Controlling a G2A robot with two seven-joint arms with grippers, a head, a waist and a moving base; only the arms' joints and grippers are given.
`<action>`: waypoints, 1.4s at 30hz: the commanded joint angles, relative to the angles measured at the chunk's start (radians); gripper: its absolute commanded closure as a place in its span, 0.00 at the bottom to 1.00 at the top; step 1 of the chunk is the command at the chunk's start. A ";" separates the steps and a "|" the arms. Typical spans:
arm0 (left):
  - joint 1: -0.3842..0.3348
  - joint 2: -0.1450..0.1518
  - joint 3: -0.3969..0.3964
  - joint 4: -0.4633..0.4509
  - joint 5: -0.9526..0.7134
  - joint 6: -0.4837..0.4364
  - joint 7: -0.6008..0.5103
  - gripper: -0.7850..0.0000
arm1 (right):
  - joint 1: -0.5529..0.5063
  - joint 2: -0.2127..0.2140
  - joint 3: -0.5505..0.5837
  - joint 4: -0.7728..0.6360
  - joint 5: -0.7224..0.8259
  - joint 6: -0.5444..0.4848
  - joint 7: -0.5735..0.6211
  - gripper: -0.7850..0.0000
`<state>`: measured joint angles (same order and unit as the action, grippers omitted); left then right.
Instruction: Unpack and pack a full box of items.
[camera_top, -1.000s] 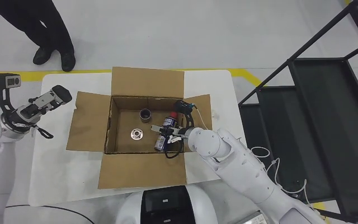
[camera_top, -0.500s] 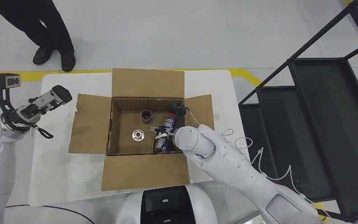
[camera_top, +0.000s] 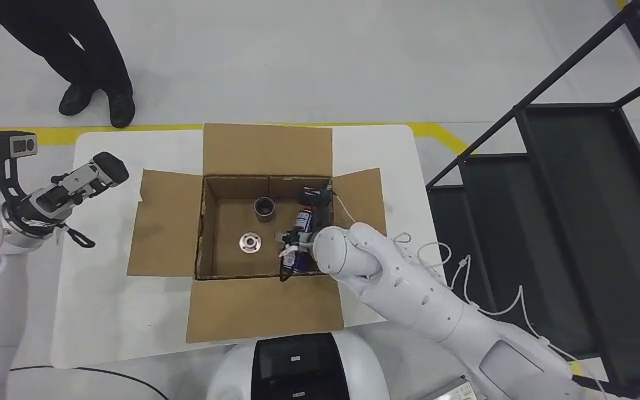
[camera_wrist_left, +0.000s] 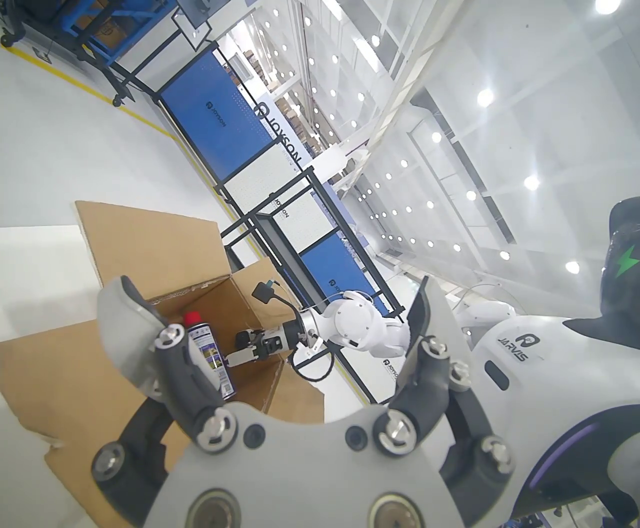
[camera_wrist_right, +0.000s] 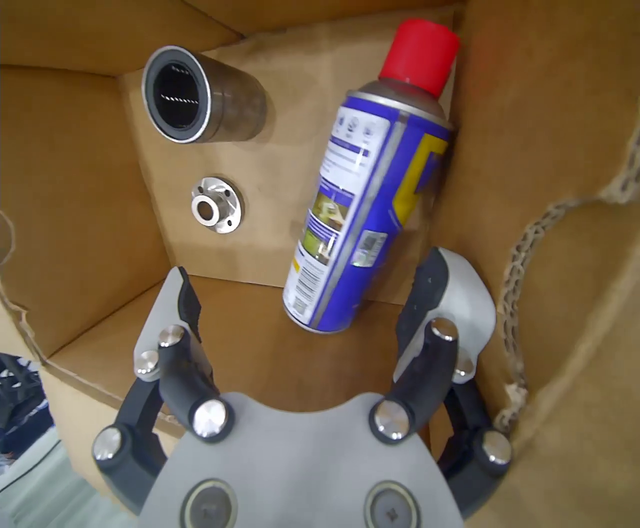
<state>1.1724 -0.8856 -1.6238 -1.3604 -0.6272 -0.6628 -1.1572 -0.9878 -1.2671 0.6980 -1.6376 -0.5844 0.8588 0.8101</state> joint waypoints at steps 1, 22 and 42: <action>0.000 0.000 0.000 0.000 0.000 0.000 0.000 0.00 | 0.001 0.008 0.007 -0.009 -0.032 0.010 0.037 0.00; 0.000 0.000 0.000 0.000 0.000 0.000 0.000 0.00 | 0.032 -0.031 -0.023 0.089 -0.040 0.019 -0.026 0.00; 0.000 0.000 0.000 0.000 0.000 0.000 0.000 0.00 | 0.085 -0.100 -0.097 0.260 -0.055 0.066 -0.063 0.00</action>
<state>1.1724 -0.8856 -1.6238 -1.3604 -0.6272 -0.6628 -1.1572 -0.9039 -1.3649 0.6034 -1.3832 -0.6384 0.9237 0.7482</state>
